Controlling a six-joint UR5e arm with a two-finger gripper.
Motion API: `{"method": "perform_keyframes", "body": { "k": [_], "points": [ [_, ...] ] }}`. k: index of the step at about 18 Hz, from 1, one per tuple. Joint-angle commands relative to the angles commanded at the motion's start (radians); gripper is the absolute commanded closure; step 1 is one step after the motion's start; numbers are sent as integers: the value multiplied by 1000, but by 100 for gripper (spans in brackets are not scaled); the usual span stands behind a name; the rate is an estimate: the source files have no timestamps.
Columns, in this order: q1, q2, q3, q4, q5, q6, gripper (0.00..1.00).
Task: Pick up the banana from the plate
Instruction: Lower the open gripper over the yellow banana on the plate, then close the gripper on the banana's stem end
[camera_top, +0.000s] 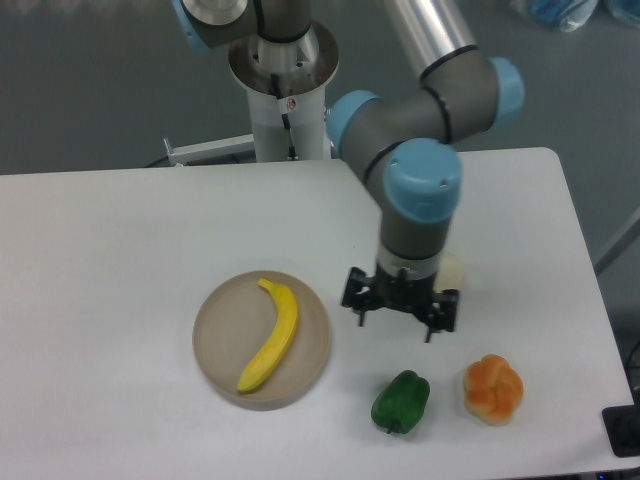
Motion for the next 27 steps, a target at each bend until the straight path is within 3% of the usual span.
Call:
{"method": "perform_keyframes", "body": {
  "k": [4,5,7,14,24,27],
  "points": [
    [-41,20,-146,190,9,-65,0],
    [-52,18,-172,207,11,-62,0],
    [-63,21,-212,223,15,-66,0],
    [-149,-26,-221,264,55,-108,0],
    [-164,-69,-217,287,72,-106,1],
    [-164,-67,-220,287,72,-106,37]
  ]
}}
